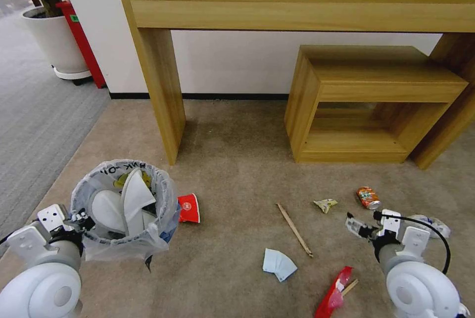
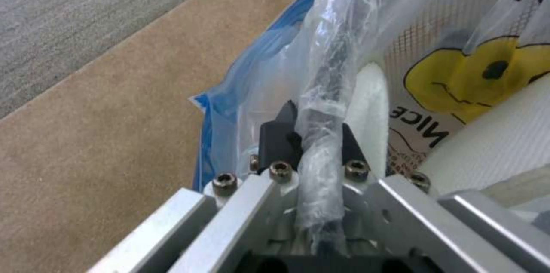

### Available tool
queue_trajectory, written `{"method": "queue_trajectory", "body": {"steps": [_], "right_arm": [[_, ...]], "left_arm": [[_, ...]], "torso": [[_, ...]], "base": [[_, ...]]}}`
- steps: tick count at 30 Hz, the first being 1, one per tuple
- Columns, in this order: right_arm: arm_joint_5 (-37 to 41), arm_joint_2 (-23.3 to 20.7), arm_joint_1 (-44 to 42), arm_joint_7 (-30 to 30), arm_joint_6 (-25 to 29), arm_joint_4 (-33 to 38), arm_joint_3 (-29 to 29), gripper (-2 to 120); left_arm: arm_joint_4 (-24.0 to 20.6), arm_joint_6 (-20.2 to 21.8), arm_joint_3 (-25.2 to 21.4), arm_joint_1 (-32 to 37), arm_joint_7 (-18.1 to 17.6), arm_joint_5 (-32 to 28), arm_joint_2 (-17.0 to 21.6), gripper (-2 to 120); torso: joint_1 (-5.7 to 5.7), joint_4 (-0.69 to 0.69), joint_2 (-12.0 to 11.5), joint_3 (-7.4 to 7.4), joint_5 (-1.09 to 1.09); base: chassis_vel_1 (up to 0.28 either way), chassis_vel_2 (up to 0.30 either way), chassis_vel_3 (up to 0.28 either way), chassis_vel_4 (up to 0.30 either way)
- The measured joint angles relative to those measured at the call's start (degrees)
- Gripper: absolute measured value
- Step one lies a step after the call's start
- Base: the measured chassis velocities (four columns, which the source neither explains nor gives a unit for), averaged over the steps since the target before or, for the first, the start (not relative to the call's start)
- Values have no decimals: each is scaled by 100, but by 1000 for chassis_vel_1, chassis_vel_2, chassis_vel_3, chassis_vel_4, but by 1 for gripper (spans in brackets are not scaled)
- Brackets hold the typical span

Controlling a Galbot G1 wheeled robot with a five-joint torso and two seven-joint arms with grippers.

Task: Pick up the trash bin and place the garbage on the floor into it.

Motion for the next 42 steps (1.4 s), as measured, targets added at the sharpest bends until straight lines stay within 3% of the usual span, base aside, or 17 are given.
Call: {"method": "queue_trajectory", "body": {"steps": [3, 7, 15, 22, 28, 42], "right_arm": [[697, -86, 126, 506, -424, -19, -93, 100], [1152, -19, 308, 839, -511, -224, -246, 100], [1276, -193, 314, 1159, -499, -632, -453, 100], [1657, -306, 231, 1139, -472, -1295, -568, 100], [2087, -63, 373, 983, -456, -1713, -777, 100], [1945, 432, 647, 878, -442, -2288, -1050, 100]], "left_arm": [[-45, -1, 47, 16, 0, 30, -12, 1], [-51, -1, 45, 53, -1, 35, -9, 1], [-46, -9, 27, 82, 0, 46, 11, 1], [-47, -26, 98, 77, 1, 86, -17, 1], [-53, -43, 148, 100, 3, 139, -37, 1], [-62, -67, 117, 132, 8, 143, -55, 1]], "torso": [[0, 0, 0, 0, -1], [0, 0, 0, 0, 0], [0, 0, 0, 0, -1], [0, 0, 0, 0, -1], [0, 0, 0, 0, -1], [0, 0, 0, 0, -1]], "base": [[0, 0, 0, 0], [0, 0, 0, 0], [0, 0, 0, 0], [0, 0, 0, 0], [0, 0, 0, 0], [0, 0, 0, 0]]}}
